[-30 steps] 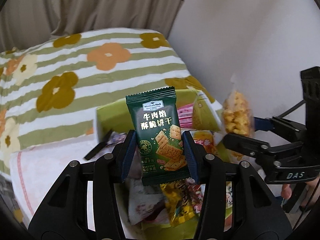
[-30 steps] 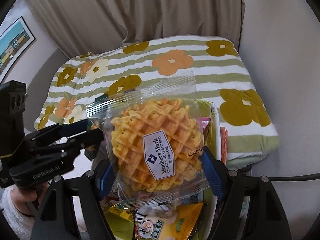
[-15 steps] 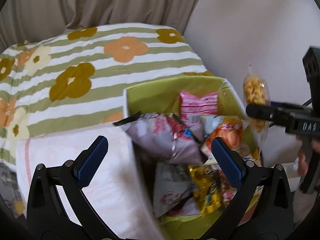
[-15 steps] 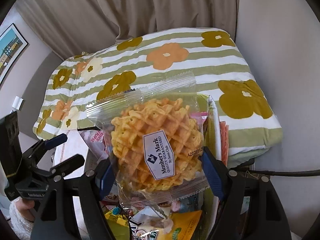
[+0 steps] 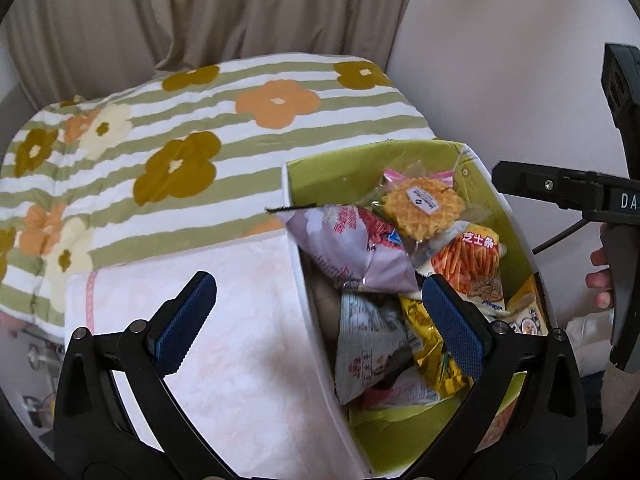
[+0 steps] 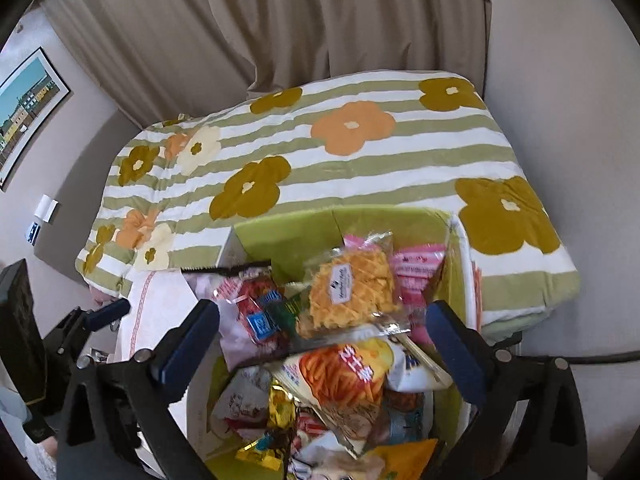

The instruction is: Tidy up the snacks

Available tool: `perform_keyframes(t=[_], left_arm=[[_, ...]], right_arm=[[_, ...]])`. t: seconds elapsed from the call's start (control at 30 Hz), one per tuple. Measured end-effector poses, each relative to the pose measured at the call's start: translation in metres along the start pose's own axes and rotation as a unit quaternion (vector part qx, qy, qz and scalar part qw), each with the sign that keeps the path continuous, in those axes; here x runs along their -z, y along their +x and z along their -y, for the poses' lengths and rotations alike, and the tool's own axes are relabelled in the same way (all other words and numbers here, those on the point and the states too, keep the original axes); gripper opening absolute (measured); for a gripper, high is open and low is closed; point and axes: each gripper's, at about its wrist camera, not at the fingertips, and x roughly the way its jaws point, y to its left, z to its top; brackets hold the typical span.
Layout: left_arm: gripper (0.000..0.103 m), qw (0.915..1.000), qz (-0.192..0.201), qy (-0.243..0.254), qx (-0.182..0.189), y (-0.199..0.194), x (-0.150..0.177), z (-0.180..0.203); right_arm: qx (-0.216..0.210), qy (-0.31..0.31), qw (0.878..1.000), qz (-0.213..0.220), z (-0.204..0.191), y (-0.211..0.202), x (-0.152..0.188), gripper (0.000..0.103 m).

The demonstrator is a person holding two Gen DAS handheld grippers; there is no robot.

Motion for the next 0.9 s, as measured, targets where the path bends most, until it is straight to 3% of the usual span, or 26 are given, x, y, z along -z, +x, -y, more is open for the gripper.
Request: perform_keyframes(t=[0.23, 0.43, 0.63, 0.9], left_arm=[[0.102, 0.9996, 0.01, -0.024, -0.013, -0.026, 0.024, -0.002], [0.102, 0.9971, 0.062, -0.03, -0.031, -0.088, 0.042, -0.007], [0.102, 0.9871, 0.141, -0.035, -0.068, -0.177, 0.086, -0.018], [0.102, 0.9748, 0.193, -0.028, -0.109, -0.257, 0.165, -0.026]], right_arm=[[0.005, -0.019, 0.999, 0.034, -0.014, -0.025, 0.016, 0.103], [0.019, -0.037, 0.995, 0.096, -0.048, -0.08, 0.041, 0.103], [0.045, -0.05, 0.984, 0.167, -0.09, -0.143, 0.094, 0.103], [0.088, -0.071, 0.97, 0.217, -0.138, -0.192, 0.185, 0.103]])
